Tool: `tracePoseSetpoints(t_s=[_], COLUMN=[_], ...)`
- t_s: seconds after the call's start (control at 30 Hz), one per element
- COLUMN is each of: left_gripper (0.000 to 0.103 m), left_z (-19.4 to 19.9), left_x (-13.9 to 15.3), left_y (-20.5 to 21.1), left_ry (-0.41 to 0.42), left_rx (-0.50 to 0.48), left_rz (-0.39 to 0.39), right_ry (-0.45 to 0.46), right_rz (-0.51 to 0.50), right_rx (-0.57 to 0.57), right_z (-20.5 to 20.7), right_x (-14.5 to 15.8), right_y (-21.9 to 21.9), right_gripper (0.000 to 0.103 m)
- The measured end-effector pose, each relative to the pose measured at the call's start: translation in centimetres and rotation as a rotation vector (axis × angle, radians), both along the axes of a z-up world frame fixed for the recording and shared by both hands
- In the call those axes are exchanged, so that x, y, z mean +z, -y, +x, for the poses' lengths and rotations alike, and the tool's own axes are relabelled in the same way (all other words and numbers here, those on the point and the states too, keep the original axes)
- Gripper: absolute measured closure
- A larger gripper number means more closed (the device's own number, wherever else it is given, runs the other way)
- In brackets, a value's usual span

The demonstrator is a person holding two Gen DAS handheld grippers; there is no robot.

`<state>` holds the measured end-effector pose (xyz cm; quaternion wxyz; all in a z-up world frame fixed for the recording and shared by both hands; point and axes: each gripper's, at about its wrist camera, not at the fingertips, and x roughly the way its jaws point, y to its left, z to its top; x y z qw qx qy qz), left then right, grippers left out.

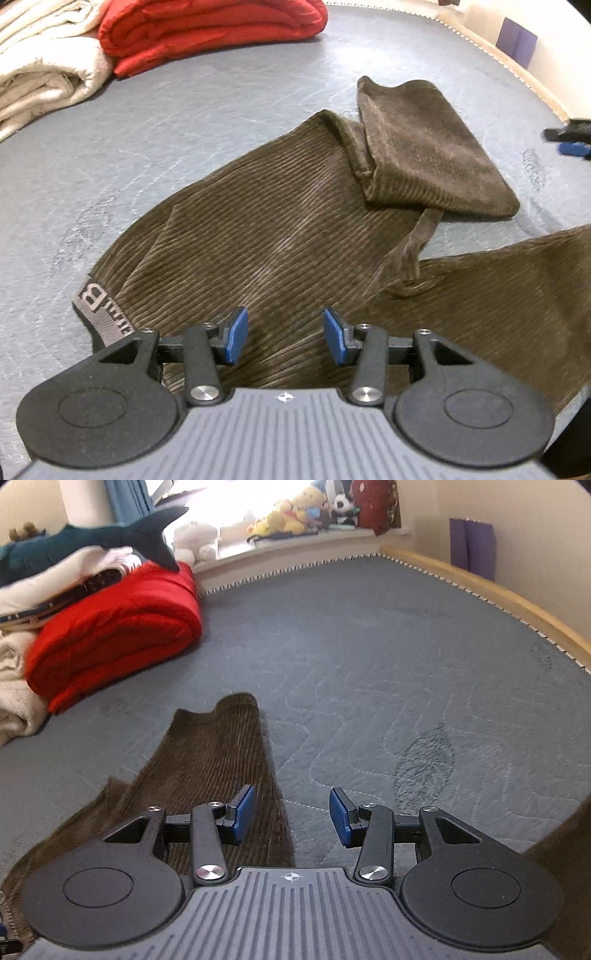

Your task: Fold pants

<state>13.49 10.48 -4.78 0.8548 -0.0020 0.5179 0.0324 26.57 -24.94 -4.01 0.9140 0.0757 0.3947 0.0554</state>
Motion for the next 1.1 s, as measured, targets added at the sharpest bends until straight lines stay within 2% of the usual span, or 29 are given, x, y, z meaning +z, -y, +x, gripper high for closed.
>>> tracePoseSetpoints(t_s=[0.13, 0.27, 0.4, 0.67, 0.7, 0.73, 0.8, 0.83, 0.87, 0.93, 1.03, 1.1], left_gripper=[0.053, 0.053, 0.053, 0.053, 0.053, 0.053, 0.053, 0.053, 0.053, 0.053, 0.053, 0.053], left_z=[0.2, 0.4, 0.4, 0.1, 0.1, 0.0, 0.0, 0.0, -0.1, -0.1, -0.3, -0.5], left_x=[0.2, 0.3, 0.5, 0.8, 0.8, 0.9, 0.9, 1.0, 1.0, 1.0, 1.0, 1.1], left_y=[0.0, -0.6, -1.4, -3.0, -3.2, -3.3, -3.5, -3.5, -3.5, -3.5, -3.3, -3.1], left_ry=[0.003, 0.0, 0.003, 0.004, 0.005, 0.005, 0.007, 0.007, 0.008, 0.01, 0.008, 0.011], left_rx=[-0.004, 0.011, 0.022, 0.053, 0.055, 0.057, 0.06, 0.062, 0.063, 0.06, 0.056, 0.05], left_rz=[-0.02, -0.039, -0.051, -0.054, -0.054, -0.053, -0.051, -0.05, -0.049, -0.046, -0.034, -0.034], right_ry=[-0.093, -0.193, -0.205, -0.219, -0.222, -0.224, -0.214, -0.193, -0.17, -0.141, -0.106, -0.11], right_rz=[-0.028, -0.003, -0.016, -0.063, -0.054, -0.035, -0.004, -0.017, -0.03, 0.008, 0.119, 0.238], right_rx=[0.028, 0.009, -0.001, 0.036, 0.035, 0.043, 0.094, 0.125, 0.151, 0.198, 0.286, 0.435], right_z=[2.3, 4.1, 5.0, 6.0, 6.0, 6.0, 5.9, 5.5, 5.2, 4.5, 3.3, 2.1], right_x=[-3.5, -7.0, -8.4, -10.2, -10.3, -10.3, -9.7, -9.1, -8.5, -7.3, -5.1, -3.6], right_y=[-1.1, -1.7, -2.4, -3.8, -3.8, -3.8, -4.1, -4.5, -4.9, -4.9, -4.5, -4.5], right_gripper=[0.053, 0.048, 0.044, 0.042, 0.047, 0.064, 0.085, 0.089, 0.09, 0.092, 0.093, 0.093])
